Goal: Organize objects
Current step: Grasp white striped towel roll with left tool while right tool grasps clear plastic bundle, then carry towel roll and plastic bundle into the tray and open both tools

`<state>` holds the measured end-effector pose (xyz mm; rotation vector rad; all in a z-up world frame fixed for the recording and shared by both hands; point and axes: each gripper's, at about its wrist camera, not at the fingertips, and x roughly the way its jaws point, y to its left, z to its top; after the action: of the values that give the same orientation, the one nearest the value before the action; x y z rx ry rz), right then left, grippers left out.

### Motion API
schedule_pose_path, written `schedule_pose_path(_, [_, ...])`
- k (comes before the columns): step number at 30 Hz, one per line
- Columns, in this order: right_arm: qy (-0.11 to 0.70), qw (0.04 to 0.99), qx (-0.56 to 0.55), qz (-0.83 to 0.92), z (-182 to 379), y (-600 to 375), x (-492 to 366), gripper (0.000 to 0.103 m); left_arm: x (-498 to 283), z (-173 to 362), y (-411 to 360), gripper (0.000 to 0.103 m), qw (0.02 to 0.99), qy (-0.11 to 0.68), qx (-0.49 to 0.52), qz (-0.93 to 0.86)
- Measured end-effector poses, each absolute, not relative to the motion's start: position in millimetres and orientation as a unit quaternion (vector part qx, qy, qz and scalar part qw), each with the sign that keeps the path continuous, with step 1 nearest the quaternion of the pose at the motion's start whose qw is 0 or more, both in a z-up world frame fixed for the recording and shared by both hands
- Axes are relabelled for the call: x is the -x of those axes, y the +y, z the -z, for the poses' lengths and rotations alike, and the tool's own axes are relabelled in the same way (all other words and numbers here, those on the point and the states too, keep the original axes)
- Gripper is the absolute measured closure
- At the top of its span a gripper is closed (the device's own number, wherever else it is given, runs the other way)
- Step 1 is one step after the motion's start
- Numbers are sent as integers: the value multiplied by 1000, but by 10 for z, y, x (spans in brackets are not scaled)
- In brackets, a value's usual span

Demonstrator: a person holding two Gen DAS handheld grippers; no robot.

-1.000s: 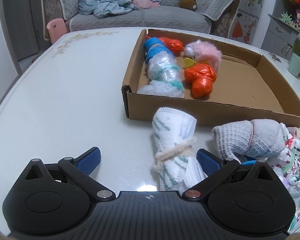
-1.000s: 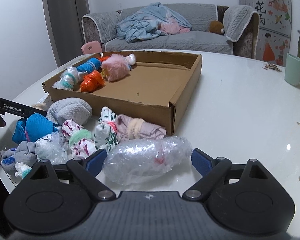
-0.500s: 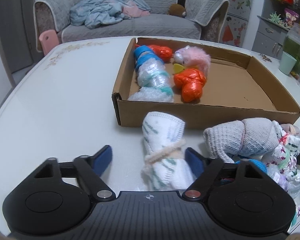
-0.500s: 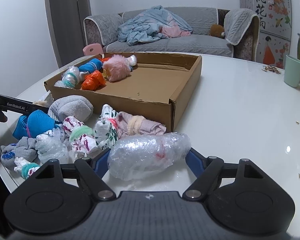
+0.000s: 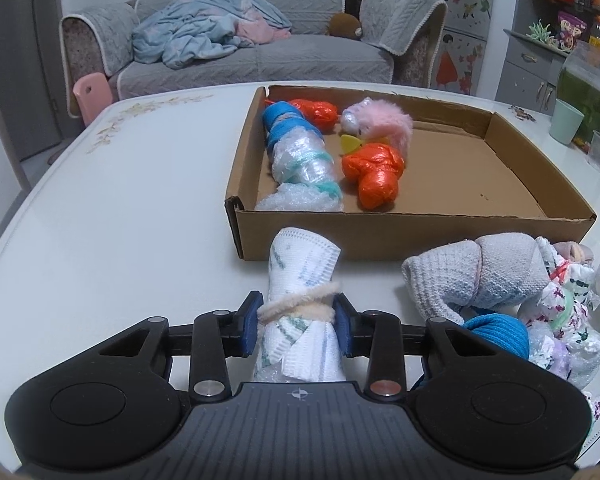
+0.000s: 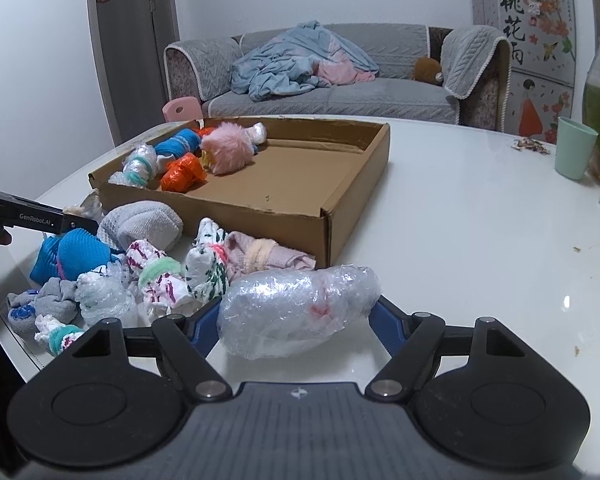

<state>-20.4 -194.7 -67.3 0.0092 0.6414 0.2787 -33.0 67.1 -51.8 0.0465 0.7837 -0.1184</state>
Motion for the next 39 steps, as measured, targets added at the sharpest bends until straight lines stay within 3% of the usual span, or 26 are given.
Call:
schedule_pose_path(8, [301,945,1,-130,562,-2004,223,29,393,359,702,59,928,366,-23,63])
schedule_pose_path(16, [265,955,26,-130,195,-2066,129,29,311,-131,573,59,939,329,-37,93])
schedule_pose_path(28, [215,959,92,-159,-369,-1953,-526,29,-422,-885,63,59,938,298,-53,172])
schedule_pose_path(32, [220,957,102,-162,-387,-1933,-788,29,-838,-787,-131,59,920,328,-9,212])
schedule_pose_path(39, [245,950,109,-160,-239,-1984,-1122,29,-1521,-163,-382,59,884,395,42,248])
